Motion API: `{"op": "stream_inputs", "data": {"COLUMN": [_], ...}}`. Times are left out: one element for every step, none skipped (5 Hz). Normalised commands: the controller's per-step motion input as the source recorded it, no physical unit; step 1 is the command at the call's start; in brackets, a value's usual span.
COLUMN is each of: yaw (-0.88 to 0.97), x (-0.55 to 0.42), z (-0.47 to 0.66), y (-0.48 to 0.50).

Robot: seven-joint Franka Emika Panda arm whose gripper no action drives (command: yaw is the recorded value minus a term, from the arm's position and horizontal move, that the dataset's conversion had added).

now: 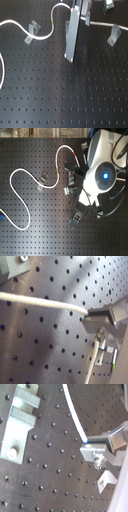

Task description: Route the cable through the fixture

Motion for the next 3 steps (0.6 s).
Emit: {"op": "stream_inputs", "data": {"yaw": [0.00, 0.00, 0.00], "x": [0.007, 0.370, 0.601], "z": [-0.04, -0.53, -0.40], "y": [-0.005, -0.191, -0.301]}}
